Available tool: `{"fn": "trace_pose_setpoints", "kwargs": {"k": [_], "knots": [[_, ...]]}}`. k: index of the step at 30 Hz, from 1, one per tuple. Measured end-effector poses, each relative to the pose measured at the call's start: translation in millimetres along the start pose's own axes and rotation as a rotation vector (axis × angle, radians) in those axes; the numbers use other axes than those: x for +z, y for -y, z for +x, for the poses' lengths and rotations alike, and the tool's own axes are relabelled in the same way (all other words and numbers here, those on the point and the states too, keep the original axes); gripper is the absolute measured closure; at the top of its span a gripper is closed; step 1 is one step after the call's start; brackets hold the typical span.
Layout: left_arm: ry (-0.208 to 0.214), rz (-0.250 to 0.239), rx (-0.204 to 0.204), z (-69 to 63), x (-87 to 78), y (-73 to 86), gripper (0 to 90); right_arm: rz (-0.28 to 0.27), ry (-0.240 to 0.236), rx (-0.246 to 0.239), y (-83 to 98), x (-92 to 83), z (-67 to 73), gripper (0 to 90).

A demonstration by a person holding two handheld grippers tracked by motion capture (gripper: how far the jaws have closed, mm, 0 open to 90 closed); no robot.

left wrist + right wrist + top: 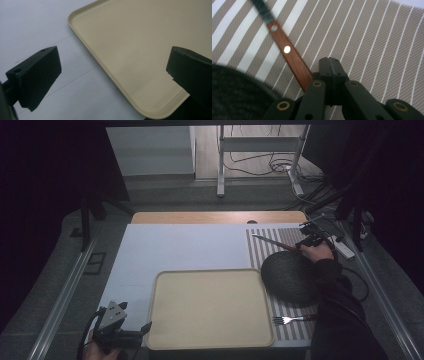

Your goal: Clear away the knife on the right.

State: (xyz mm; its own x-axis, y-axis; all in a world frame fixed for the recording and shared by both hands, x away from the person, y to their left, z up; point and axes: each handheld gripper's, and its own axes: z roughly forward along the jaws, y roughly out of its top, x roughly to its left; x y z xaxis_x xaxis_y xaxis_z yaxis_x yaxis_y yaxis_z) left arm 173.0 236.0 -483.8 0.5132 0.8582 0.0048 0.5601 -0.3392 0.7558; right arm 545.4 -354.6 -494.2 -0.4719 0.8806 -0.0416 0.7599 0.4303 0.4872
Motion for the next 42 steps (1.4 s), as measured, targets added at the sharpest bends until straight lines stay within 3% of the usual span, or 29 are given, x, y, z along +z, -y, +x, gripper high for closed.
{"fn": "trace_pose_setpoints", "kwargs": {"k": [9, 11, 12, 13, 16, 17, 18, 19, 20, 21, 24, 29, 35, 42], "knots": [[0.000, 0.002, 0.005, -0.2, 0.6, -0.3, 0.0, 0.010, -0.013, -0.006, 4.6, -4.2, 5.4, 90.0], [0.000, 0.002, 0.004, 0.0, 0.5, -0.4, 0.0, -0.012, -0.013, -0.004, 2.9, -7.9, 4.8, 87.4], [0.000, 0.003, 0.004, 0.0, 0.6, -0.4, 0.0, -0.052, -0.007, 0.013, 0.4, -12.5, 4.8, 78.5], [0.000, 0.003, 0.004, 0.0, 0.6, -0.4, 0.0, -0.052, -0.007, 0.013, 0.4, -12.5, 4.8, 78.5], [-0.001, 0.003, 0.007, -0.4, 0.7, -0.5, 0.0, -0.069, 0.007, 0.037, -5.0, -16.4, 7.4, 60.0], [-0.001, 0.003, 0.007, -0.4, 0.7, -0.5, 0.0, -0.069, 0.007, 0.037, -5.0, -16.4, 7.4, 60.0], [-0.001, 0.003, 0.007, -0.4, 0.7, -0.5, 0.0, -0.076, -0.008, 0.027, -7.7, -16.4, 9.3, 51.7], [-0.001, 0.003, 0.007, -0.4, 0.7, -0.5, 0.0, -0.076, -0.008, 0.027, -7.7, -16.4, 9.3, 51.7], [-0.001, 0.003, 0.007, -0.3, 0.7, -0.5, 0.0, -0.078, -0.020, 0.019, -11.1, -16.6, 12.2, 40.6], [-0.001, 0.004, 0.007, -0.3, 0.8, -0.5, 0.0, -0.078, -0.020, 0.019, -11.1, -16.6, 12.2, 40.6], [-0.002, 0.005, 0.009, -0.8, 1.0, -0.6, 0.0, -0.100, -0.008, -0.001, -18.8, -17.3, 20.6, 24.9], [-0.002, 0.006, 0.011, -1.1, 1.2, -0.7, 0.0, -0.092, -0.011, -0.023, -25.2, -15.9, 29.8, 15.6], [-0.002, 0.009, 0.016, -1.5, 1.5, -0.8, 0.0, -0.076, 0.004, -0.078, -34.0, -8.2, 43.0, 12.4], [-0.003, 0.015, 0.026, -2.6, 1.9, -1.1, 0.0, -0.030, -0.009, -0.088, -34.3, 8.1, 44.6, 14.3]]}}
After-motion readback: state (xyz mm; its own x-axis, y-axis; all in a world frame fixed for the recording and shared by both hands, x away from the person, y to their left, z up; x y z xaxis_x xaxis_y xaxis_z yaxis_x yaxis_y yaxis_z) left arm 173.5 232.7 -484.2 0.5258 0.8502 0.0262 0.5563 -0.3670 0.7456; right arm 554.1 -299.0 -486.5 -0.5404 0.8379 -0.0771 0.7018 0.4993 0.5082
